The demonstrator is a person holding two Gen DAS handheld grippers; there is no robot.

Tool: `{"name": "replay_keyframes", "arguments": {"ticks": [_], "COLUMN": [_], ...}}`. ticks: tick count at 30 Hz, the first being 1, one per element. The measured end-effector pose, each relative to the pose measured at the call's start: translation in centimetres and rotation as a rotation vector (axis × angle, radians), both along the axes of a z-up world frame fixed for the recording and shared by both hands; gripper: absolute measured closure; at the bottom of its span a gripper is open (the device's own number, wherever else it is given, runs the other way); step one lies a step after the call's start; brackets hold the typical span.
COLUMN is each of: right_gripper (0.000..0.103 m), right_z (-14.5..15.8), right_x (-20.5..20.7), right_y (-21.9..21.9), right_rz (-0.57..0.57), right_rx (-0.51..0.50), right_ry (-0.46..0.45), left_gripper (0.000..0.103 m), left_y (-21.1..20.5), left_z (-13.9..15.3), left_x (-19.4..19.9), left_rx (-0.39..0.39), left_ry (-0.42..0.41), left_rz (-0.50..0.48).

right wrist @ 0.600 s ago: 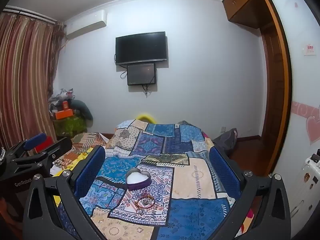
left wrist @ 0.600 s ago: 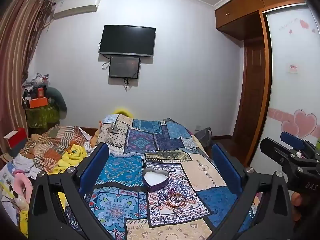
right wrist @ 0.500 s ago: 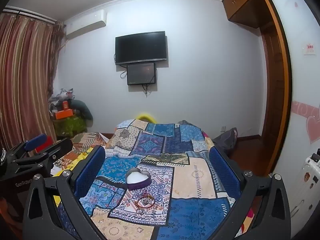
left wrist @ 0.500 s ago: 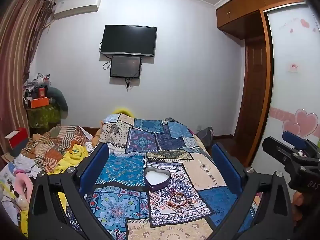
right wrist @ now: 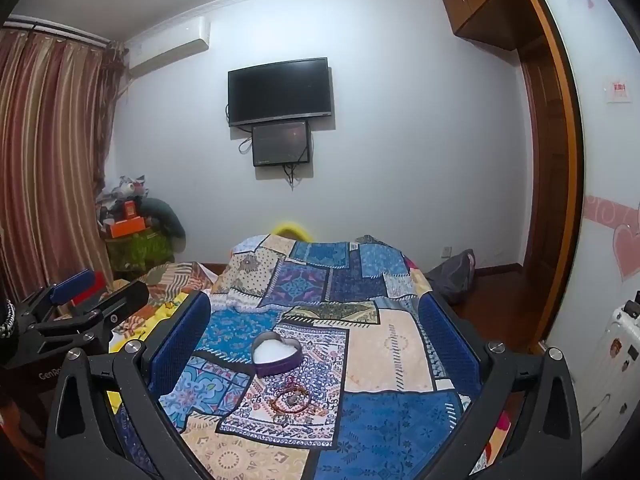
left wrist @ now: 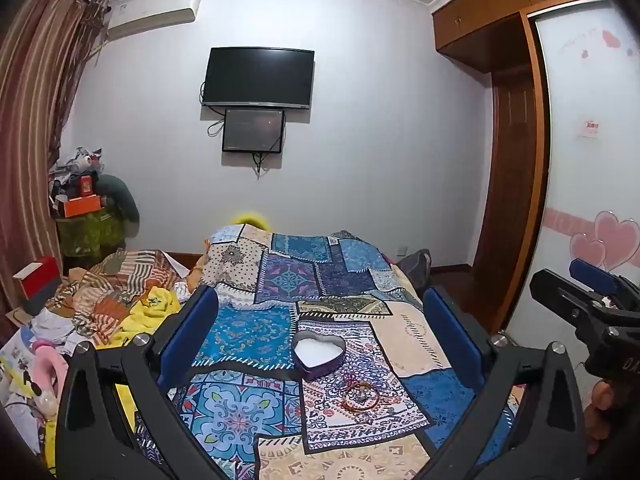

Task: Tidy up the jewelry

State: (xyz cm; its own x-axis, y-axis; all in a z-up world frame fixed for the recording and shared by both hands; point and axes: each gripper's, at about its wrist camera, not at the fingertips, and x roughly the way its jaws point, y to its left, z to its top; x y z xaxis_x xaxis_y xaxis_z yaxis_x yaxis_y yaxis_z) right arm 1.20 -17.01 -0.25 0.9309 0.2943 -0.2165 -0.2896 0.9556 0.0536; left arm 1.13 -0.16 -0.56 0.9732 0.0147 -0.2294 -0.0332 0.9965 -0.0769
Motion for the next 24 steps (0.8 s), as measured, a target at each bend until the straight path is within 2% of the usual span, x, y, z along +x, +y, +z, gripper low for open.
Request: {"name": "replay_keyframes", "arguments": {"ticks": [24], "right_gripper": [0.000], "right_z": [0.40], "right_x": [-0.02], "right_y": [0.23], "right_rz": [0.017], "right_rx": [0.001], "right_ry": [0.009], "left_gripper": [0.000], "left_y": [0.29], "left_z": [-0.03], "left_x": [0.39], "left_rx": [0.001], "left_ry": [0.018], "left_rz": [0.008]}}
